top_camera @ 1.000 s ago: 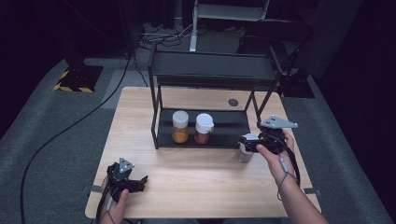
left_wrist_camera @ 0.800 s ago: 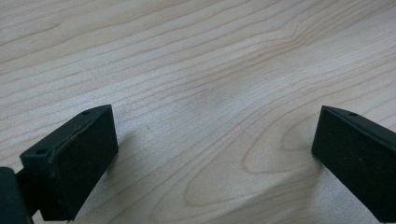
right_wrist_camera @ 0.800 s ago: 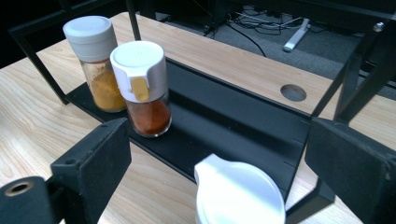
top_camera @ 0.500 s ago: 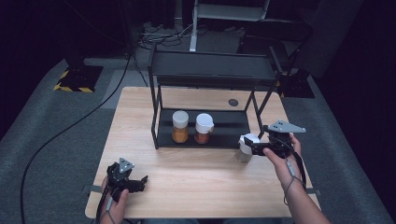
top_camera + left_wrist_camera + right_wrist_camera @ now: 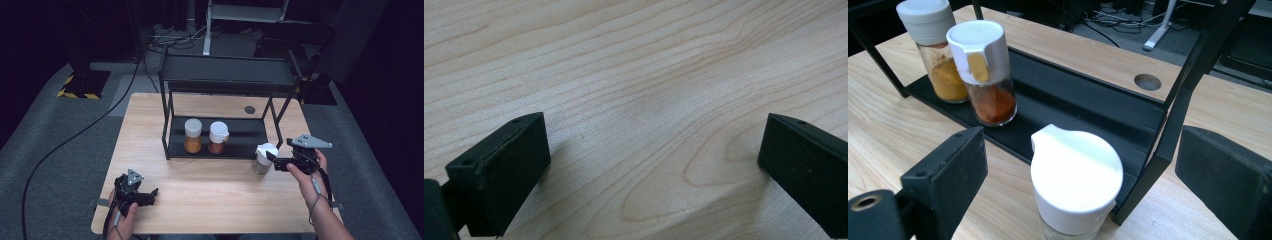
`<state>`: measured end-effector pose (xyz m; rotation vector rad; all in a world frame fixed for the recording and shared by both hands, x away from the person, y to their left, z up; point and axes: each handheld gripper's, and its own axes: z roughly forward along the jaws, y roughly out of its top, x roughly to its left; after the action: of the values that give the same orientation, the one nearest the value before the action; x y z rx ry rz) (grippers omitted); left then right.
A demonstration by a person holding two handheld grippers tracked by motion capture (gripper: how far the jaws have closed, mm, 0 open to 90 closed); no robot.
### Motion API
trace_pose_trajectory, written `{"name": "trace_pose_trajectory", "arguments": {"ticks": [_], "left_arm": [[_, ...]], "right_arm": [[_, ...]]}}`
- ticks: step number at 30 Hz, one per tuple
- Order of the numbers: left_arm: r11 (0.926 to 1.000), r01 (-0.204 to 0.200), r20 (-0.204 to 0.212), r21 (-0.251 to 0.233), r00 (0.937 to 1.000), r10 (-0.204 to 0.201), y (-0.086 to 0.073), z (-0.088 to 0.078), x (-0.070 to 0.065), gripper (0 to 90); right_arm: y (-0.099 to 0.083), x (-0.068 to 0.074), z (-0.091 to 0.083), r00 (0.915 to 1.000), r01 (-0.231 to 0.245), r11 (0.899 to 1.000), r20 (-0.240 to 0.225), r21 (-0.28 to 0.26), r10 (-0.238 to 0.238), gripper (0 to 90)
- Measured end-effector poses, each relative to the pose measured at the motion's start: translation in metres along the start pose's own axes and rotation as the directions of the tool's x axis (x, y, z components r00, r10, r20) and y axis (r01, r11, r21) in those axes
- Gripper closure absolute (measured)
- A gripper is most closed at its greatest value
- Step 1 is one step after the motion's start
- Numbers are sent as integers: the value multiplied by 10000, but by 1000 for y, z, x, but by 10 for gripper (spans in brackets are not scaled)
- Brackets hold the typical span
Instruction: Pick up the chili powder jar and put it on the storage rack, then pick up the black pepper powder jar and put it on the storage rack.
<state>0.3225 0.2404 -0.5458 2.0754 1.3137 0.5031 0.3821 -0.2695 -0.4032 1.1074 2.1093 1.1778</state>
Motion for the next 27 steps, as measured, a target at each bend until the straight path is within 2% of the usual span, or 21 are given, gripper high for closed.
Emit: {"name": "trace_pose_trajectory", "arguments": {"ticks": [16, 27], "left_arm": [[10000, 7, 1, -4, 10000, -7, 0, 0, 0, 0], [10000, 5, 1, -2, 10000, -5, 0, 0, 0, 0]], "right_arm": [[-29, -1, 21, 10000, -57, 9997, -26, 229, 57, 66], [-39, 0, 37, 9999, -41, 9982, 96, 593, 35, 69]]}}
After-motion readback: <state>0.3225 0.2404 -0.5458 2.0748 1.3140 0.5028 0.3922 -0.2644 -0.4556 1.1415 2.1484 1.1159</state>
